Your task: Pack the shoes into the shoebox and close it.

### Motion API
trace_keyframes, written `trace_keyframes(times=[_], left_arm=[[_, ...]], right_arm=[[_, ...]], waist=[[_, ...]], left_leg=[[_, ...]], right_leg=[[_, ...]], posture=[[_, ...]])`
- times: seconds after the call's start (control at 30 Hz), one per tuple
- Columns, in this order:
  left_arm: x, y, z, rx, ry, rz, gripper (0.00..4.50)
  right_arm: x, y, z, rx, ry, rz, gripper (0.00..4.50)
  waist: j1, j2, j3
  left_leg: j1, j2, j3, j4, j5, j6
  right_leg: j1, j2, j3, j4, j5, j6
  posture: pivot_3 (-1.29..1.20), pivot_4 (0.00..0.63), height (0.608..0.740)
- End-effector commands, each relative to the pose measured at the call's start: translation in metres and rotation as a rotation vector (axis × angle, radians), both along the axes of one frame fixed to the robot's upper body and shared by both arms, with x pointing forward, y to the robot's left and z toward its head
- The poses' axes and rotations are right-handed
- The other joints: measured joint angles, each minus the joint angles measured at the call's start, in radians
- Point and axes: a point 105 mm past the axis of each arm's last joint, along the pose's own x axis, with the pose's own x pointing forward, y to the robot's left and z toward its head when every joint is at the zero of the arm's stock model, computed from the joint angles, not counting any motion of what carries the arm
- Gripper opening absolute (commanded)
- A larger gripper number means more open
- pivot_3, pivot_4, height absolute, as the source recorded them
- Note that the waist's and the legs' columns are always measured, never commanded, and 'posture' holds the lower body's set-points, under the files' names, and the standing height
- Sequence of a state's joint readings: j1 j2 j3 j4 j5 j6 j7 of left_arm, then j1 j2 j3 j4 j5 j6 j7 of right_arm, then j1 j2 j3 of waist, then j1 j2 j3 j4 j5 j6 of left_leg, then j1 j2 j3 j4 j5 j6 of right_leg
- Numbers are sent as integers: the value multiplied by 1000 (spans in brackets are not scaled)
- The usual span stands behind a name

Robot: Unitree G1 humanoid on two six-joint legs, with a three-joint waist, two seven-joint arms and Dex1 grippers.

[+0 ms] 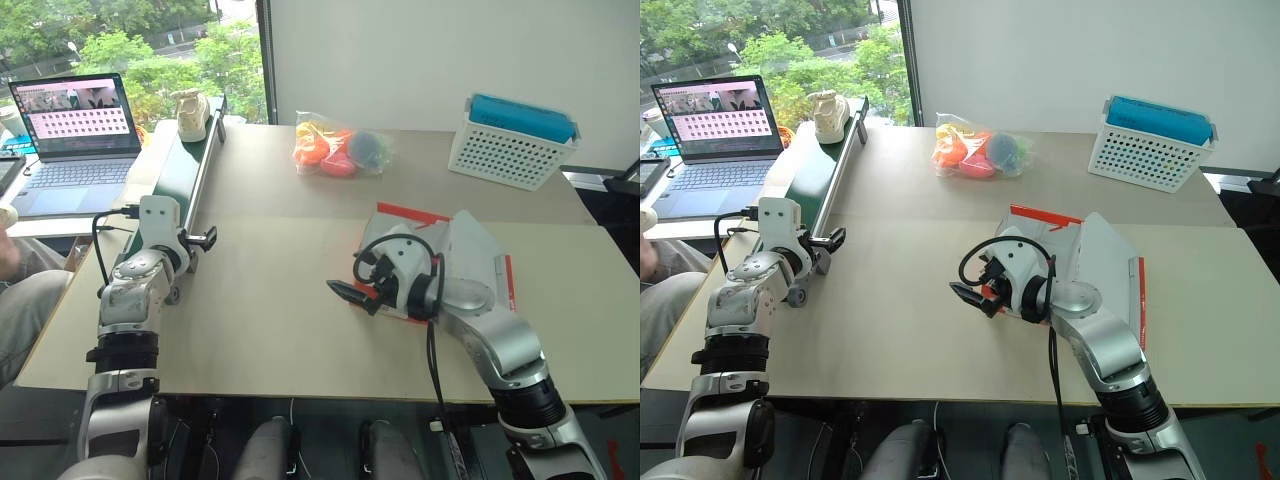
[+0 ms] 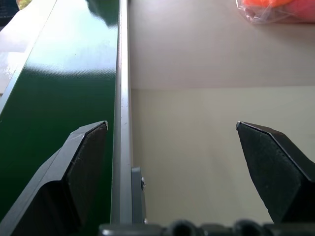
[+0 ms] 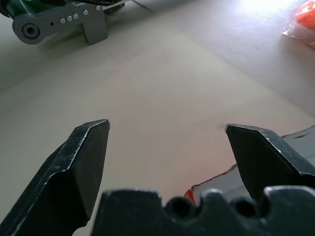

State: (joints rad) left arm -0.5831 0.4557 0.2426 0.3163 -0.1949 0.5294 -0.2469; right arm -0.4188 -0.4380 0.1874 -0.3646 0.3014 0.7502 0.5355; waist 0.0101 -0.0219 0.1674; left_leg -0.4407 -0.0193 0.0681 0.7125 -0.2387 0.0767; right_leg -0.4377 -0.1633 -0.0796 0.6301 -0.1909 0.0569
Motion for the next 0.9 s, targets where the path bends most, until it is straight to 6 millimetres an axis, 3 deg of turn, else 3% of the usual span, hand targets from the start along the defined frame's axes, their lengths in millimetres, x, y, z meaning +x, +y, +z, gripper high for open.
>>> trace_keyframes(times=[0.03,0.37,0.9], left_arm=[[0,22,22,23,-97,104,4500],[0,39,26,64,-102,193,4500],[-1,51,20,60,-76,211,4500]], right_arm=[[2,-3,10,26,-50,-24,4426],[3,-2,9,32,-46,-39,4426],[8,-2,14,68,-57,-72,4426]], waist=[[0,0,0],[0,0,0],[-1,0,0]], left_leg=[[0,0,0,0,0,0],[0,0,0,0,0,0],[0,0,0,0,0,0]], right_leg=[[0,0,0,0,0,0],[0,0,0,0,0,0],[0,0,0,0,0,0]], posture=[[0,150,699],[0,150,699],[0,150,699]])
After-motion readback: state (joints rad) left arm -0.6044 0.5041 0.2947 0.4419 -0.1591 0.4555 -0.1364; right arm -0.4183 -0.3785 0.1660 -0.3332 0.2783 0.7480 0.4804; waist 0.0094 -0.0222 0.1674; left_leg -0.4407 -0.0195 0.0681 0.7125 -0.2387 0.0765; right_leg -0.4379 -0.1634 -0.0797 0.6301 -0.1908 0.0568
